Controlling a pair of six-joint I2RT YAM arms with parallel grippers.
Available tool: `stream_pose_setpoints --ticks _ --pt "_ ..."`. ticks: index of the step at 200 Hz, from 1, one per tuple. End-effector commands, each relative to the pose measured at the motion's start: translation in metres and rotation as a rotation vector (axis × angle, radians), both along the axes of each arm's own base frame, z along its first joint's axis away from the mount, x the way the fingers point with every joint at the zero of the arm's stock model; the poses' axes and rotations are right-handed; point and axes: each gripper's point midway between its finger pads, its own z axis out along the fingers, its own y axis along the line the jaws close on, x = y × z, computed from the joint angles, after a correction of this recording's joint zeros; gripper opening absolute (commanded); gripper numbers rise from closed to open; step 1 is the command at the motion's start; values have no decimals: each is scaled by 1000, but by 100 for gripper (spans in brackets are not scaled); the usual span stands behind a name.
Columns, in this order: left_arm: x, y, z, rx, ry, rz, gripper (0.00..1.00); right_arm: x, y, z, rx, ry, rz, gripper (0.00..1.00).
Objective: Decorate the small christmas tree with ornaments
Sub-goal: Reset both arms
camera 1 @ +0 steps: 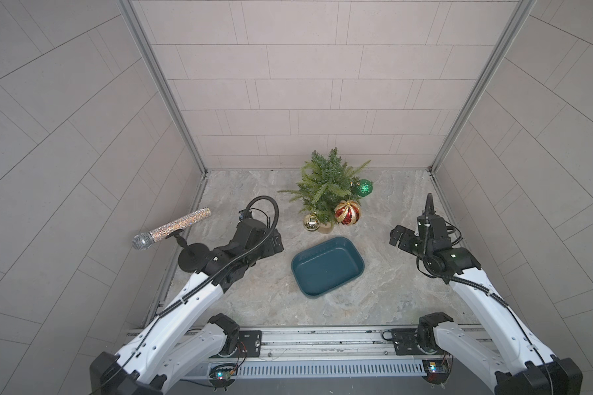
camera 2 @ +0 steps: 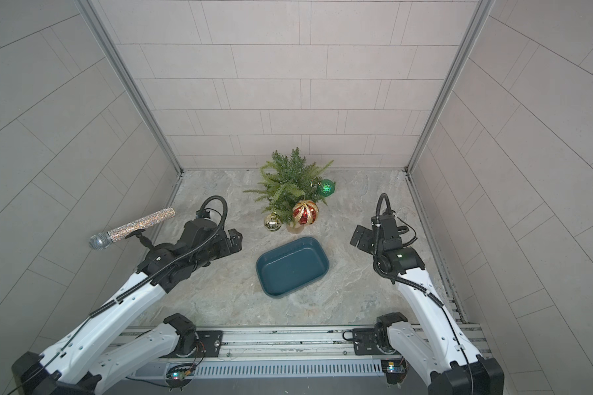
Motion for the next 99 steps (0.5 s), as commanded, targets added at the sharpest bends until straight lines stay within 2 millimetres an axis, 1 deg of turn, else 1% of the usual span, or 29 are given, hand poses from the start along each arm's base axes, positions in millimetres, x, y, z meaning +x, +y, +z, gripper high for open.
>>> stream_pose_setpoints --ticks 1,10,18,28,37,47,61,70,73,76,81,93,95,99 --pt "25 58 25 335 -107 157 100 20 -56 27 -249 -136 -258 100" --pt "36 69 29 435 -140 178 100 25 -69 31 -330 -153 -307 100" --pt "46 74 32 512 -173 166 100 32 -77 36 -413 -171 -328 100" --pt "56 82 29 606 -199 159 100 35 -89 40 -492 -187 -387 100" --pt "65 91 28 648 -238 184 100 38 -98 43 -561 -192 -430 100" --pt "75 102 24 619 -271 222 100 42 -106 39 -629 -186 -455 100" --pt "88 120 6 562 -257 266 100 46 -114 27 -653 -165 -485 100" --pt "99 125 -8 562 -260 261 100 52 -114 17 -666 -167 -463 100" --pt "102 127 -12 569 -256 259 100 55 -114 18 -671 -181 -460 100" --pt "104 128 -17 579 -245 258 100 52 -114 7 -687 -164 -447 100" --pt "106 131 -25 594 -225 267 100 54 -113 3 -694 -181 -435 100" --pt "112 130 -41 609 -219 252 100 58 -109 -4 -690 -239 -398 100" --pt "113 130 -42 605 -226 251 100 59 -108 -8 -689 -240 -384 100" --pt "115 129 -45 596 -245 254 100 62 -106 -8 -670 -265 -367 100"
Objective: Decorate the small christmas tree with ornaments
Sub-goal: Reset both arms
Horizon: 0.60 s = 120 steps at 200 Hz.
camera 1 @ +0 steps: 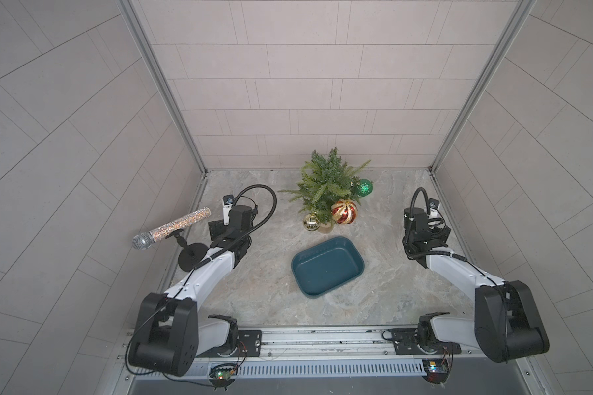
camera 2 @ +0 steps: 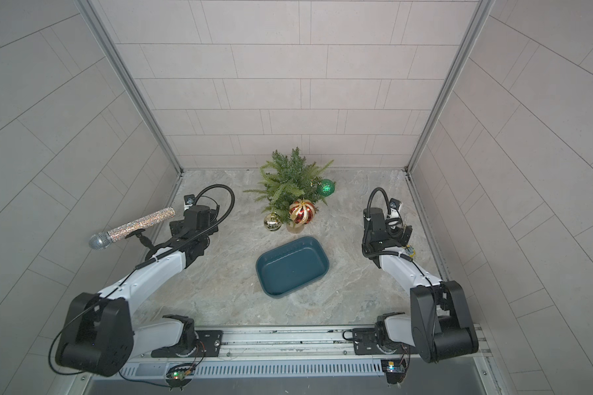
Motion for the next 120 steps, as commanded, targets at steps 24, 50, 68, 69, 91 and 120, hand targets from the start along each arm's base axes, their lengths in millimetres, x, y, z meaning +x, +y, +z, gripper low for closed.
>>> stream_pose_setpoints --ticks 24,50,68,69,91,120 --pt "22 -12 -20 55 -175 -129 99 25 16 7 -30 -120 175 100" --pt "8 -12 -45 27 -244 -140 100 25 36 -9 0 -118 342 100" --pt "19 -12 -48 27 -246 -153 100 23 33 -26 -16 -218 344 100" --pt "19 -11 -49 26 -246 -151 100 24 34 -27 -19 -224 350 100" --pt "20 -3 -49 10 -239 -116 100 41 52 -45 -16 -125 451 100" --pt "19 -5 -47 20 -250 -123 100 41 49 -46 -9 -97 432 100"
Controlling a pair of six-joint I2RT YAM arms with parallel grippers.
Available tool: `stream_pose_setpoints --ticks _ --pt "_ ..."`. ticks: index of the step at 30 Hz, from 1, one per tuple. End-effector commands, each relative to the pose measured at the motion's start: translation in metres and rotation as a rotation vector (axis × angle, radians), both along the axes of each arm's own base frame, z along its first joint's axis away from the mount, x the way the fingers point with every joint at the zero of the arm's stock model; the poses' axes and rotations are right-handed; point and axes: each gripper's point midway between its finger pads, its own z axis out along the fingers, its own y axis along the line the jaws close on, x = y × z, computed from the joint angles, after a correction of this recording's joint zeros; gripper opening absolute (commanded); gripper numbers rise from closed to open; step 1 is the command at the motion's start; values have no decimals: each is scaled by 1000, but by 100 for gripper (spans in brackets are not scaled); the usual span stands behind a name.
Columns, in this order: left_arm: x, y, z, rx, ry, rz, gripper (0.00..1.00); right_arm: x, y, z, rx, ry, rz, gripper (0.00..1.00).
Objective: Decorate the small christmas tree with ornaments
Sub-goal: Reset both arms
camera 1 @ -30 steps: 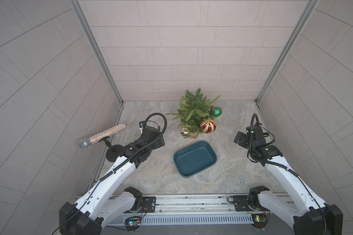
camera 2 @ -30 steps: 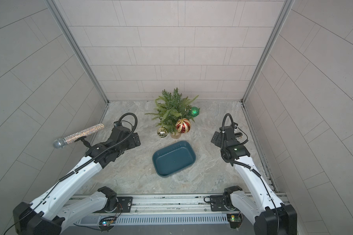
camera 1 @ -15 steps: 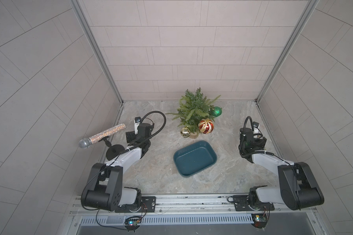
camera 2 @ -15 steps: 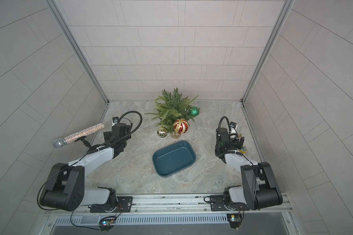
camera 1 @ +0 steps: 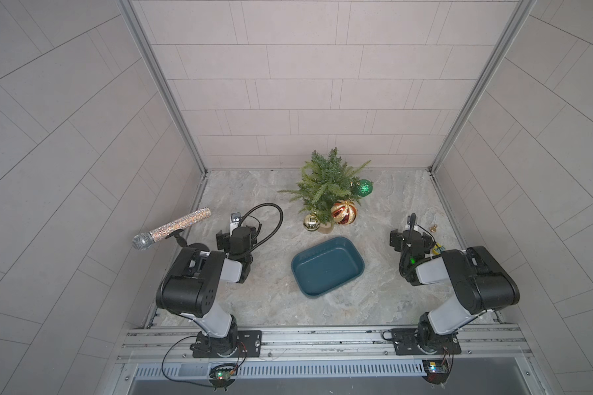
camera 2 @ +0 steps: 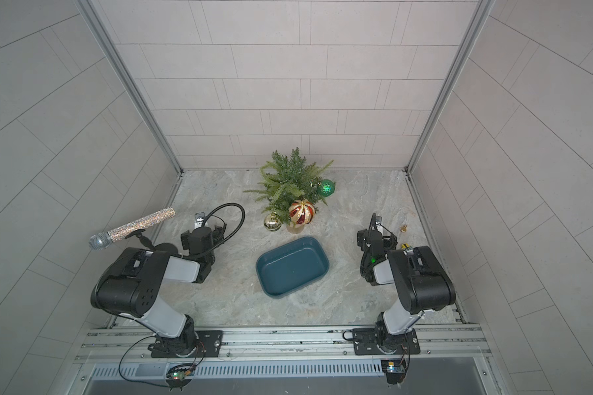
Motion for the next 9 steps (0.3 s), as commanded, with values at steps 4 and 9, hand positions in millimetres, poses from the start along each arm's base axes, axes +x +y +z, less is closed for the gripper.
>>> stream_pose_setpoints --ticks 4,9 --pt "11 0 19 -16 -74 1 100 17 12 36 -51 -128 46 100" --pt "10 0 20 -17 -84 -2 100 16 15 36 -59 -124 51 100"
